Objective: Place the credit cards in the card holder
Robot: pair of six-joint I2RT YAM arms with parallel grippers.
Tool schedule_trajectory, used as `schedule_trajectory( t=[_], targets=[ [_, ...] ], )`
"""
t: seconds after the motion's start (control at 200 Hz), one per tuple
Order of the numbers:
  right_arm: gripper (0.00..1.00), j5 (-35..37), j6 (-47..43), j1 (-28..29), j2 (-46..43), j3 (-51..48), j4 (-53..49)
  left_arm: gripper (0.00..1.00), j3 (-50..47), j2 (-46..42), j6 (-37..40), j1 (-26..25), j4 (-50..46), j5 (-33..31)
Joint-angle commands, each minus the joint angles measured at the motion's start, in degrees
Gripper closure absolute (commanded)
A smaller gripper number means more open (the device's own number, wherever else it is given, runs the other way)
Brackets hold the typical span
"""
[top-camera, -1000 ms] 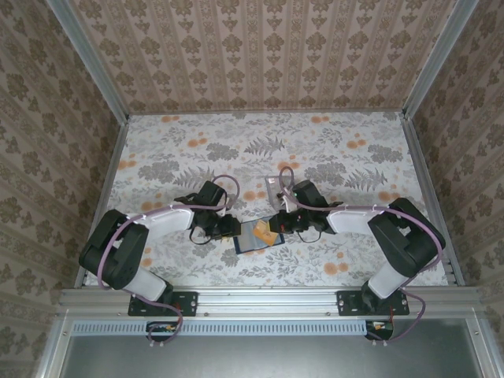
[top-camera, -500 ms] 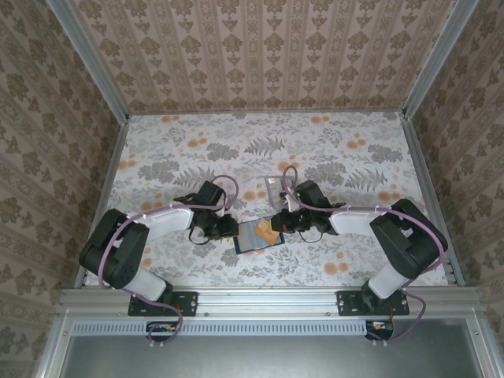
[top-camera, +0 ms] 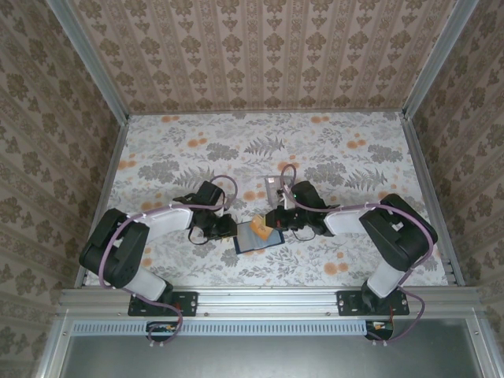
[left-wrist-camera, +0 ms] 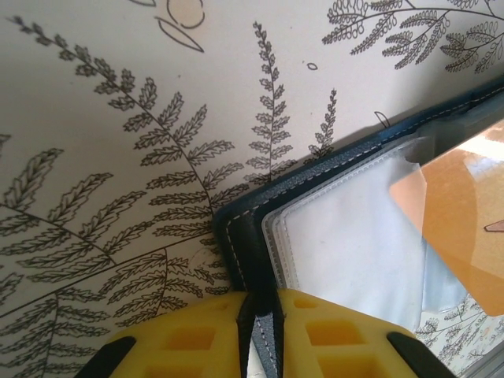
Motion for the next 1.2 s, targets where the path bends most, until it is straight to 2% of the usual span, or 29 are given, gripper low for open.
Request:
schedule_trajectory(
  t=[0.0,0.16,0.375,0.525,0.635,0.695,0.76,0.855,0.95,1.195],
  targets=[
    [0.92,1.80,3.45,1.59,1.85,-0.70,3.29,0.82,-0.69,2.67,-0.02,1.13,-2.68,-4.66],
    [0.80,2.67,3.41,2.87,2.39,-0.23,1.58,0.82,-0.95,2.90,-0.03,1.24,-1.39,-3.83],
    [0.66,9.23,-5.66,3.66,-3.68,1.42,-15.30,0.83,-0.90,2.47,0.26,1.35,-1.75,-3.52],
    [0.68,11.82,-8.23,3.90,-6.44,1.90,-21.84,0.84,-0.67,2.59,0.30,1.37,-2.60,-3.86],
    [0.79,11.75,-9.14,4.37,-6.94,1.66,-21.81,0.84,-1.04,2.67,0.66,1.26,-1.71,-3.65],
    [0.88,10.11,-8.85,4.43,-6.09,2.31,-21.73,0.84,-0.73,2.58,0.61,1.27,-2.18,-3.62],
    [0.90,8.32,-8.55,5.07,-4.98,2.84,-20.50,0.84,-1.24,2.12,0.24,1.10,-0.57,-2.49],
    [0.87,9.20,-9.33,6.89,-3.43,4.07,-21.44,0.84,-1.02,2.13,0.97,0.91,-0.41,-2.35],
    [0.79,9.61,-9.44,8.21,-3.32,4.90,-22.33,0.84,-1.11,1.77,0.71,0.87,-0.43,-2.37],
    [0.67,12.68,-11.77,9.05,-8.39,5.42,-26.65,0.84,-1.82,1.26,0.20,0.65,0.83,-2.19]
  ],
)
